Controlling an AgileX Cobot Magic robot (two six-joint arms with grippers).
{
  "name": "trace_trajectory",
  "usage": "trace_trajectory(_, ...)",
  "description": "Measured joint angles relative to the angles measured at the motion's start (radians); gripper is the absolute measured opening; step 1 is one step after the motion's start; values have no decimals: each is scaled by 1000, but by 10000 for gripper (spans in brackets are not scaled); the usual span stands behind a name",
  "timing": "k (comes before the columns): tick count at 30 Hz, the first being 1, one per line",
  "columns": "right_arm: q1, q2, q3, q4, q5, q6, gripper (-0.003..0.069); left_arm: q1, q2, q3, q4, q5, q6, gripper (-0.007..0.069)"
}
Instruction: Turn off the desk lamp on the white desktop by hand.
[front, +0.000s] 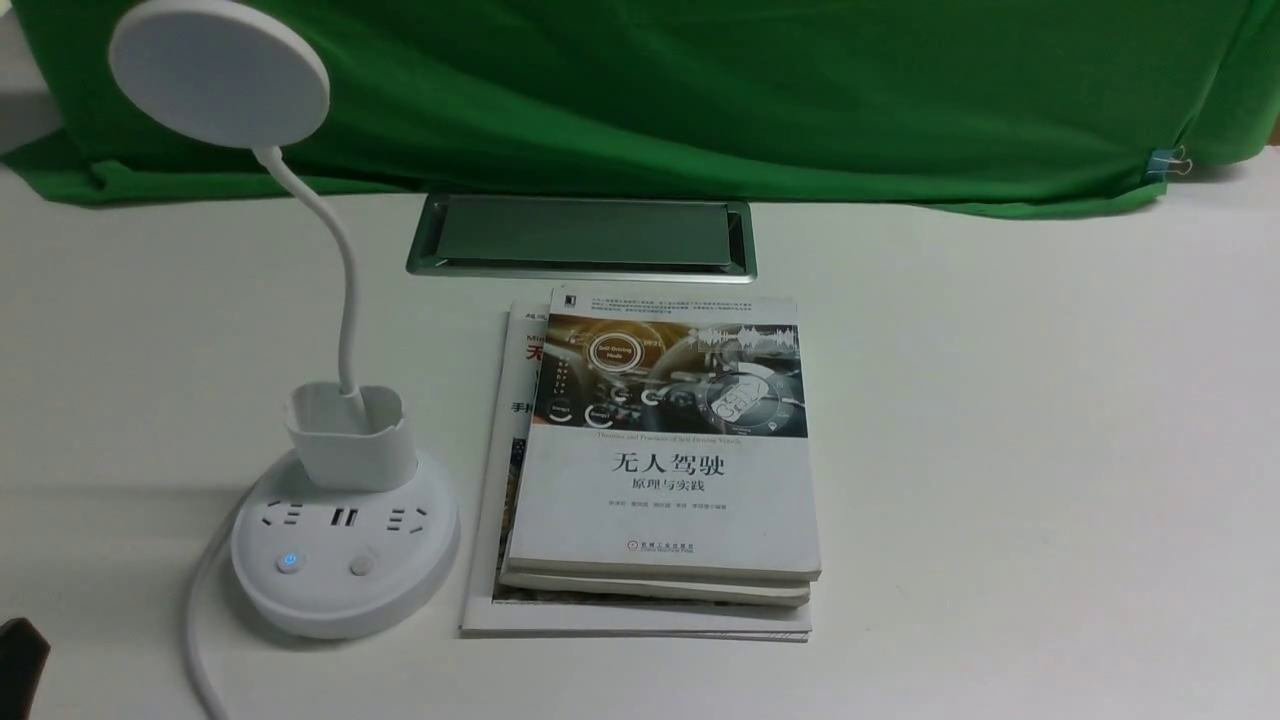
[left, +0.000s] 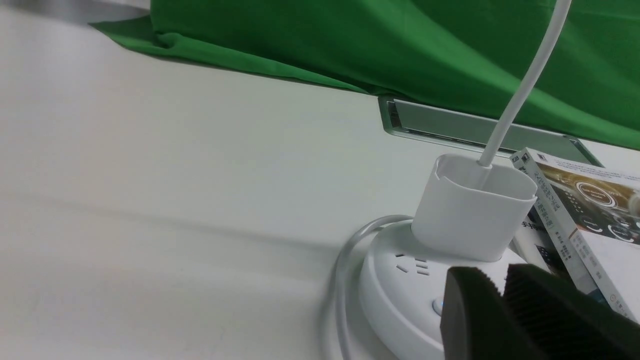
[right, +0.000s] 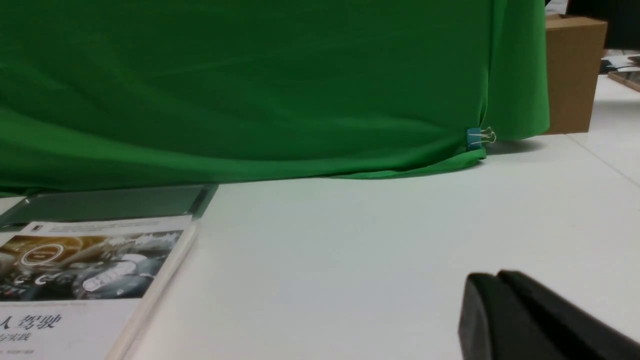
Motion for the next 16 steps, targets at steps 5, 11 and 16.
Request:
trace_trajectory(5, 0, 0, 0, 0, 0, 0, 36, 0, 0, 0, 0, 0, 3, 90)
trace_trajectory(11, 0, 0, 0, 0, 0, 0, 36, 0, 0, 0, 0, 0, 3, 91)
trace_trajectory(16, 0, 0, 0, 0, 0, 0, 36, 0, 0, 0, 0, 0, 3, 91)
